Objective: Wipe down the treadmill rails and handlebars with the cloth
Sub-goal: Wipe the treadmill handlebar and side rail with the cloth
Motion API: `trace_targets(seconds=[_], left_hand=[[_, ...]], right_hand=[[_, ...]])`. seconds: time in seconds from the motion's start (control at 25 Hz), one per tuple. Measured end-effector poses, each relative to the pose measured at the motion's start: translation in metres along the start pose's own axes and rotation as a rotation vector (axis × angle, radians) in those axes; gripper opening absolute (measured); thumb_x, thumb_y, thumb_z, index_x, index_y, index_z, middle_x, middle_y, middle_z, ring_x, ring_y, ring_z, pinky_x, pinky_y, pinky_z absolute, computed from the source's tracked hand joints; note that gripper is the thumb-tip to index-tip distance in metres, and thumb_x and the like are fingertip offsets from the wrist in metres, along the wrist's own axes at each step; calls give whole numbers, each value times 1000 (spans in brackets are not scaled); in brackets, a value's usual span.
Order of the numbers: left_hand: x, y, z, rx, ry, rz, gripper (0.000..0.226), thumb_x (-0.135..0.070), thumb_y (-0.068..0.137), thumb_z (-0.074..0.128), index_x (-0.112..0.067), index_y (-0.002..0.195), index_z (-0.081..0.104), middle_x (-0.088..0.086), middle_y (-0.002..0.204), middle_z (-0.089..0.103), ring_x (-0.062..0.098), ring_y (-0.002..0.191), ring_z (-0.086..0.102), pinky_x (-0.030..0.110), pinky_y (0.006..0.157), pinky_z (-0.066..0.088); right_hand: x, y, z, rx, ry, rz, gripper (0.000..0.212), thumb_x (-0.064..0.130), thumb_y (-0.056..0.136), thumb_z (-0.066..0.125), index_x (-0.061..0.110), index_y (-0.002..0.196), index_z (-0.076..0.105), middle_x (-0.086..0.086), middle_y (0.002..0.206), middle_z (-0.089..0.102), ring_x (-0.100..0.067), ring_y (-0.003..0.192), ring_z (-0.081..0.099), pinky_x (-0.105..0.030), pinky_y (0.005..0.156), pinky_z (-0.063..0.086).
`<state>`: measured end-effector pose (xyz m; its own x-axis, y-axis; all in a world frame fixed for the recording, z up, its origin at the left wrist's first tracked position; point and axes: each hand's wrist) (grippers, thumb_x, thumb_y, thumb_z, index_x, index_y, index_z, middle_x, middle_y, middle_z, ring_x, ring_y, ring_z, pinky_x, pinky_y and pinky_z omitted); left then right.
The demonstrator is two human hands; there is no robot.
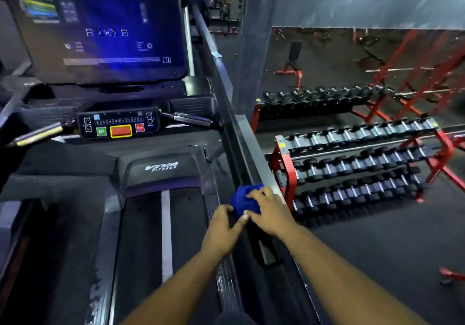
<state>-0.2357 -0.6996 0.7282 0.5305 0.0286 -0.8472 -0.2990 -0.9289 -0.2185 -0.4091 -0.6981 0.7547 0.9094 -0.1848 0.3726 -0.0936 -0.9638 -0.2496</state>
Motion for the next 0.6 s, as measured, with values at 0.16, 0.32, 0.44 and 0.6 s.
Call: trace_targets(seconds=[0.16,0.32,0.44,0.6], left_hand=[[-27,17,-31,317,52,13,56,-12,94,64,-12,143,37,-8,126,45,5,115,46,-5,75,32],[-11,49,-33,424,208,-50,80,-38,76,74,-19,145,38,-1,136,58,9,111,59,23,95,50],[-3,65,-35,451,328,29,78,-52,70,72,-28,140,47,-2,118,54,16,112,54,37,100,48],[-18,65,-54,456,102,173,65,-56,76,72,-27,132,58,-4,131,53,15,122,52,35,104,47]], right_hand=[[6,7,-11,104,18,118,91,64,76,65,47,151,16,3,145,31,-28,132,37,-61,106,35],[10,25,-21,5,-68,63,65,70,67,68,44,123,49,6,122,39,-23,124,35,-62,109,28],[6,28,-17,-123,25,-57,48,66,63,73,37,91,47,12,106,39,-15,111,40,-53,108,34],[16,28,-31,-228,455,-14,55,58,61,84,32,79,39,13,78,51,-8,76,51,-25,67,43]])
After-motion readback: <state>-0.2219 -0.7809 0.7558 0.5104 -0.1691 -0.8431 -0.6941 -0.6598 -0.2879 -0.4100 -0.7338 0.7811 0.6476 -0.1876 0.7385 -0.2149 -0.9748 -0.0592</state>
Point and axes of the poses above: each hand's wrist, its own y-axis towards the middle knuckle, its own z-axis out of the palm, x = y × z
